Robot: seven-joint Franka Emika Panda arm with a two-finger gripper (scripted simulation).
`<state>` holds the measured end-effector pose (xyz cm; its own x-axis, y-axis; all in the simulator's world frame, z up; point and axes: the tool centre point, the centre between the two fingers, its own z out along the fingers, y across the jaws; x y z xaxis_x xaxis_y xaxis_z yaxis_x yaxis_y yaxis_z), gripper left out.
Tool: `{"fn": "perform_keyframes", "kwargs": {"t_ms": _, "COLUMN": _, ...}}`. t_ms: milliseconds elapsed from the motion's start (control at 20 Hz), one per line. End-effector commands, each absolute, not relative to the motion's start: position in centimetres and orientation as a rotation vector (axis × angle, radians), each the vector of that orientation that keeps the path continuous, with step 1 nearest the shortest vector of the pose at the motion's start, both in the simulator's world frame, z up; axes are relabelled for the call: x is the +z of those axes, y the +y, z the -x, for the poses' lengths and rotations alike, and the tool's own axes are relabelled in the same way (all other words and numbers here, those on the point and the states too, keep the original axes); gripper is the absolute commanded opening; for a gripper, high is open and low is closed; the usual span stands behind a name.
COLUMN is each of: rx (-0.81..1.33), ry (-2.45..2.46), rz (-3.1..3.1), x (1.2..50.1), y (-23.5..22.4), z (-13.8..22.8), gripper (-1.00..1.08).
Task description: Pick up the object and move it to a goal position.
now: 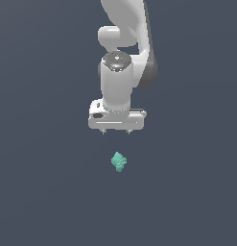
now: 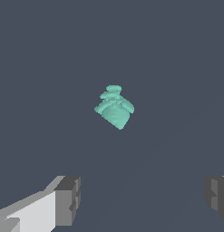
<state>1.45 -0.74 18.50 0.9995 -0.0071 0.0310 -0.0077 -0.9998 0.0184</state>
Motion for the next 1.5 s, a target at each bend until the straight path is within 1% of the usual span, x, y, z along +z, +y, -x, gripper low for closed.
{"fn": "perform_keyframes", "kwargs": {"t_ms": 0, "rx": 0.048, "ry": -0.012, "rz": -3.123, "x": 18.5, "y": -0.7, "z": -1.4, "gripper": 1.0}}
{"fn": "perform_keyframes", "kwargs": {"t_ms": 400, "rx": 0.059, "ry": 0.09, "rz": -3.1, "x": 18.7, "y": 0.3, "z": -1.3, "gripper": 1.0}}
{"fn": "perform_keyframes", "kwargs": {"t_ms": 750, "rx": 0.058, "ry": 0.069, "rz": -3.102, "x": 18.5, "y": 0.3, "z": -1.5, "gripper": 1.0}}
{"fn": "perform_keyframes", "kwargs": {"t_ms": 1100, "rx": 0.053, "ry": -0.054, "rz": -3.11, "x": 17.6, "y": 0.2, "z": -2.4, "gripper": 1.0}}
{"fn": "perform_keyframes", "kwargs": {"t_ms": 1450, "rx": 0.041, "ry": -0.288, "rz": -3.11, "x": 15.6, "y": 0.1, "z": -4.1, "gripper": 1.0}}
